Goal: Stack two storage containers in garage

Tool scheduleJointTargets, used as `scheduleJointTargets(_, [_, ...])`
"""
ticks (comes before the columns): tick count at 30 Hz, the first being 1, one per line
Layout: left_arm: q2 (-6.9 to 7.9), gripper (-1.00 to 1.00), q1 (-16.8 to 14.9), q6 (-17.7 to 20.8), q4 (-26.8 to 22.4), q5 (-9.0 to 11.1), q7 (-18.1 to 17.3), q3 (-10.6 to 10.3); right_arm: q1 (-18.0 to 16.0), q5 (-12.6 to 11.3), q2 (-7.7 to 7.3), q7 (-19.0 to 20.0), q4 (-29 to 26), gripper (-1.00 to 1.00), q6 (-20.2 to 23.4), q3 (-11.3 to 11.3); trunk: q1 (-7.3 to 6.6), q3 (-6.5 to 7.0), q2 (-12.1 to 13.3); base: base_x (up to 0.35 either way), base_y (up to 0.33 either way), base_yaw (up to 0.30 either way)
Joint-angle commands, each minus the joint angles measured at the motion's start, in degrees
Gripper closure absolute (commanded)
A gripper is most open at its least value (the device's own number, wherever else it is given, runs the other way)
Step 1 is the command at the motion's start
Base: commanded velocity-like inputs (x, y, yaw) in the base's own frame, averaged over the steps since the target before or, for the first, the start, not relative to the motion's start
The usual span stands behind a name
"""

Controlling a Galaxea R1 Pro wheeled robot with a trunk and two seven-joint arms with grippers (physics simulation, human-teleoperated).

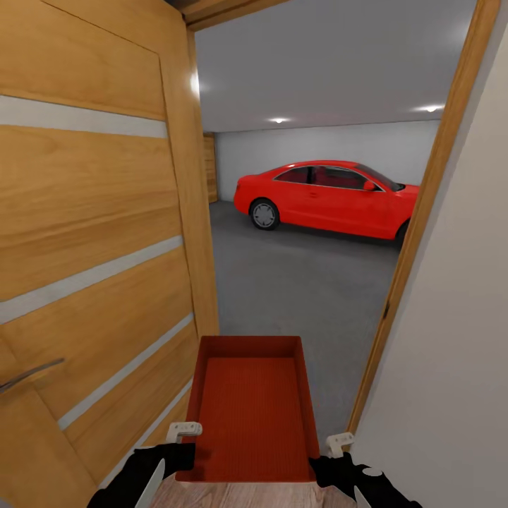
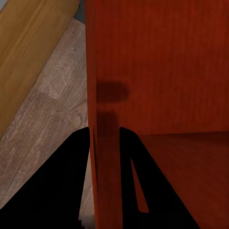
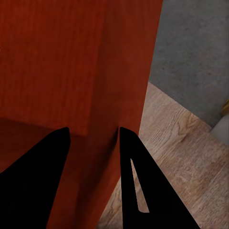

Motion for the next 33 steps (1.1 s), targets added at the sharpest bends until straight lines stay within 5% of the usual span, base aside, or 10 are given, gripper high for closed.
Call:
scheduleJointTargets(1, [-2.05, 1.0, -0.03, -1.75, -0.16, 0.02, 0.31, -0.03, -0.02, 0.62, 1.16, 0.2, 0.1, 1.0, 0.35, -0.39, 0.04, -0.13, -0.13, 0.0, 0.0, 0.0])
scheduleJointTargets(33, [-2.12, 1.0, -0.03, -1.75, -0.16, -0.06, 0.31, -0.04, -0.02, 0.65, 1.16, 0.21, 0.1, 1.0, 0.42, -0.39, 0.04, 0.54, -0.13, 0.0, 0.0, -0.2])
